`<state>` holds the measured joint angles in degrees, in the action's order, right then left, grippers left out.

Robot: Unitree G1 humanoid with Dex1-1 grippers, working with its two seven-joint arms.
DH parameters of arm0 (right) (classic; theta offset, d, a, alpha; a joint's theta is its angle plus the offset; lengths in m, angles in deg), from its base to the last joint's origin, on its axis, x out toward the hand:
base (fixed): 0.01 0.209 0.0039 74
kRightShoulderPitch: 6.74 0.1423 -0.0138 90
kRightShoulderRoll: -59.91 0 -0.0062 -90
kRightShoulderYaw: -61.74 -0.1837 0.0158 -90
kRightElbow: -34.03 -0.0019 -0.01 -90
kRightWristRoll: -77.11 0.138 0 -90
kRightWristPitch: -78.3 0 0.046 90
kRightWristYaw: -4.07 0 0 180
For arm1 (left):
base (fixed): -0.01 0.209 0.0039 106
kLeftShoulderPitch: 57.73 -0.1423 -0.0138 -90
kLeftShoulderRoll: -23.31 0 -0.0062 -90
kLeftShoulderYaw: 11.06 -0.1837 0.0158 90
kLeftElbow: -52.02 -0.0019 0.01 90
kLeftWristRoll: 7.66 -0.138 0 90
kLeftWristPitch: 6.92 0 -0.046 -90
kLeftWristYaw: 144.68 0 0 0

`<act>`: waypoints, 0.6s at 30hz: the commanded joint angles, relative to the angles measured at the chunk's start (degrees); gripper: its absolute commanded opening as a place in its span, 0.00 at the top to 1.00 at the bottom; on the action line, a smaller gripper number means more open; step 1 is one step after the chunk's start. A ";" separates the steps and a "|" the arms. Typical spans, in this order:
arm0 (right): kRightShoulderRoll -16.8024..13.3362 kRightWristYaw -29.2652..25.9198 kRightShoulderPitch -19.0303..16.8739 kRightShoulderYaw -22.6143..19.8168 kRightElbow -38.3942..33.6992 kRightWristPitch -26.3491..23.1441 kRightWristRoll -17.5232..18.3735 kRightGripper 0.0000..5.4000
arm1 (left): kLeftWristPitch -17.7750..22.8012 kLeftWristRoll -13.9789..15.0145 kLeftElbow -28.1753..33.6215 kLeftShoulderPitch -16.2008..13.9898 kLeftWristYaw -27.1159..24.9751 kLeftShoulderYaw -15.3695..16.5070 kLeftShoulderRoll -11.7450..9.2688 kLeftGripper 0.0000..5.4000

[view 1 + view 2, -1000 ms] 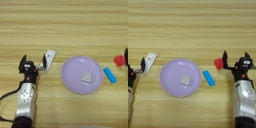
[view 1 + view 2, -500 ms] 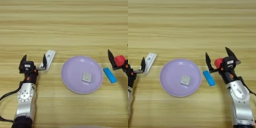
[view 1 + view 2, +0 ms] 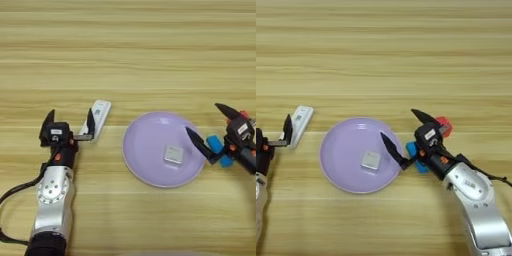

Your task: Move the objects on the table

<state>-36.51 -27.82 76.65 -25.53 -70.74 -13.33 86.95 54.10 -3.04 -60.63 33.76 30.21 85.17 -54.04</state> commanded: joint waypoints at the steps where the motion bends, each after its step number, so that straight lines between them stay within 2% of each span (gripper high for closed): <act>1: -1.98 -3.14 1.44 1.97 -2.77 -4.25 1.25 0.00 | 1.11 -0.67 0.59 -0.04 0.44 -0.38 0.21 0.00; 8: -2.73 -5.89 4.30 5.99 -3.21 -10.64 0.99 0.00 | 1.19 -0.95 0.58 -0.16 0.82 -0.47 0.31 0.00; 12: -2.11 -7.28 5.86 9.27 -4.13 -12.92 1.13 0.00 | 1.13 -1.07 0.35 -0.14 0.88 -0.62 0.38 0.00; 18: -1.64 -7.64 8.13 12.74 -1.49 -14.13 -0.81 0.00 | 1.04 -1.17 0.40 -0.19 1.05 -0.51 0.33 0.00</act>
<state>-38.16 -35.20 83.21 -13.50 -73.31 -26.27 86.83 54.25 -3.80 -60.43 33.70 30.92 84.77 -53.75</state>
